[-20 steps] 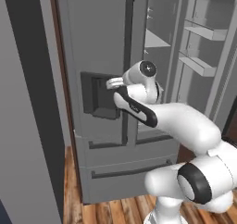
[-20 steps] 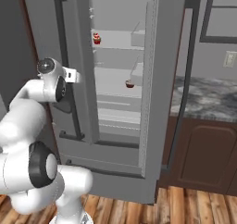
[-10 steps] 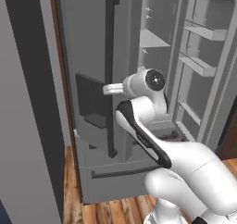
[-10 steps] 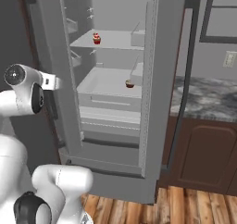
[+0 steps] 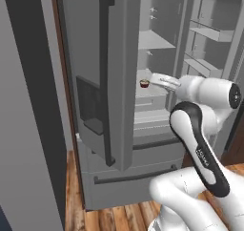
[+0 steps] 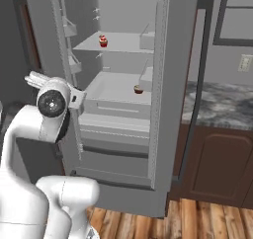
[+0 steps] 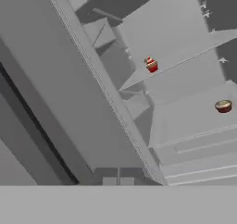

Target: Take the cupcakes from the fridge and place them on the empty tray on the dining counter.

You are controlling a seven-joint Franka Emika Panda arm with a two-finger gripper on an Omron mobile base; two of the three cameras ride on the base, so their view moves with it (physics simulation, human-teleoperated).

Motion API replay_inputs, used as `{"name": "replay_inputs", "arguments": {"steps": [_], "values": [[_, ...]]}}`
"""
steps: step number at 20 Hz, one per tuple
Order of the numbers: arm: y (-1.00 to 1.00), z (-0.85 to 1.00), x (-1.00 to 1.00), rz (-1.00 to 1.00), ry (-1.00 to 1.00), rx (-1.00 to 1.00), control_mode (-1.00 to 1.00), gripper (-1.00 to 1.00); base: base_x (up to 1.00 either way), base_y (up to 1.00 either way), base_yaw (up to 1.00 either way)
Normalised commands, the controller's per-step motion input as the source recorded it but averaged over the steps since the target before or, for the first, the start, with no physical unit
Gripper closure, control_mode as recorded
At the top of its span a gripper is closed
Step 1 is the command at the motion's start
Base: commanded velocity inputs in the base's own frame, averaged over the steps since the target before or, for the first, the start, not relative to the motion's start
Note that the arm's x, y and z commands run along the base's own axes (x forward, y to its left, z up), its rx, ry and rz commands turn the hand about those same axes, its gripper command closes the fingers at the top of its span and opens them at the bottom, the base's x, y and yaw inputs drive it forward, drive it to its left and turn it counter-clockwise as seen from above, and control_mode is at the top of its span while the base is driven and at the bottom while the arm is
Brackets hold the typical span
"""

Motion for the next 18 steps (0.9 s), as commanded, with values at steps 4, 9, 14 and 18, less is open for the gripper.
{"name": "replay_inputs", "arguments": {"steps": [4,9,14,18], "values": [[-0.38,-0.05,0.12,0.21,0.07,0.63,-1.0,1.0,0.0,0.0,0.0],[0.09,-0.23,0.59,0.01,0.26,0.22,-1.0,1.0,0.0,0.0,0.0],[0.0,-0.08,0.74,0.08,0.39,0.27,-1.0,1.0,0.0,0.0,0.0],[0.0,-0.18,0.68,0.06,0.13,0.14,-1.0,1.0,0.0,0.0,0.0]]}}
